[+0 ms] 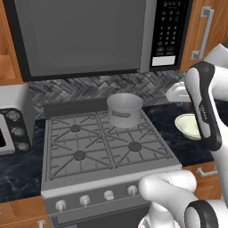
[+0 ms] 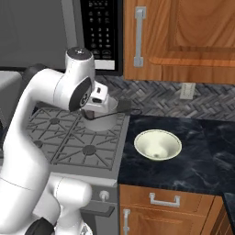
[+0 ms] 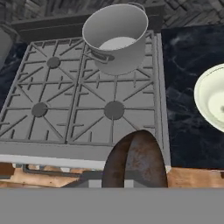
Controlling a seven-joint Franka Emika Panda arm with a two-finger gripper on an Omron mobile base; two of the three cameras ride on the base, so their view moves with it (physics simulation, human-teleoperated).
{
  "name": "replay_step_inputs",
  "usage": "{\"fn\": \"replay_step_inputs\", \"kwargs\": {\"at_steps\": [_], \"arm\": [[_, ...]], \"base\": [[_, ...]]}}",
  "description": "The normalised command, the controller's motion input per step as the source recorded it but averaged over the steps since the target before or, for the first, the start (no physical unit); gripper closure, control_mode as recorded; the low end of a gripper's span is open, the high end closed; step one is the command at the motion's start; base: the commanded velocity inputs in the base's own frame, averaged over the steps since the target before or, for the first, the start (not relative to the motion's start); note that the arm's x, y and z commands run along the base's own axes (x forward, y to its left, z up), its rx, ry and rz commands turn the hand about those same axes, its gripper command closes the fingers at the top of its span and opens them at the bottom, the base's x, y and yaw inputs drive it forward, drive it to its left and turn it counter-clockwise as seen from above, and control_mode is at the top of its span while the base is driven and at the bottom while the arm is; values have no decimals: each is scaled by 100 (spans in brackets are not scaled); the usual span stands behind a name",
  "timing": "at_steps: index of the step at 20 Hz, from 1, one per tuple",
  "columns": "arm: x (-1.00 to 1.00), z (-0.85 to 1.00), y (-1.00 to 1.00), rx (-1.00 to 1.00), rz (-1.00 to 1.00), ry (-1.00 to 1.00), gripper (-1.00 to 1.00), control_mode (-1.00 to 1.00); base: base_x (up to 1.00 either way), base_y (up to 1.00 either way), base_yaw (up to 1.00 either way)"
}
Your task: Open the cabinet and move the ladle to the pot. Then close the cabinet.
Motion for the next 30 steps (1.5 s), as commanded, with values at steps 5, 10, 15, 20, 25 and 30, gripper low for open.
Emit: {"fn": "replay_step_inputs", "kwargs": {"at_steps": [5,10,15,20,25,30], "arm": [[76,-53,13,6,16,0,100,-100],[79,-26,17,6,15,-2,100,-100],[54,-1,3,1,9,-10,100,-100],[58,-15,10,0,3,-3,100,-100],[57,-33,27,1,0,-2,100,-100],[56,-14,15,3,0,-4,100,-100]], "base": [[0,0,0],[0,0,0],[0,0,0],[0,0,0],[0,0,0],[0,0,0]]}}
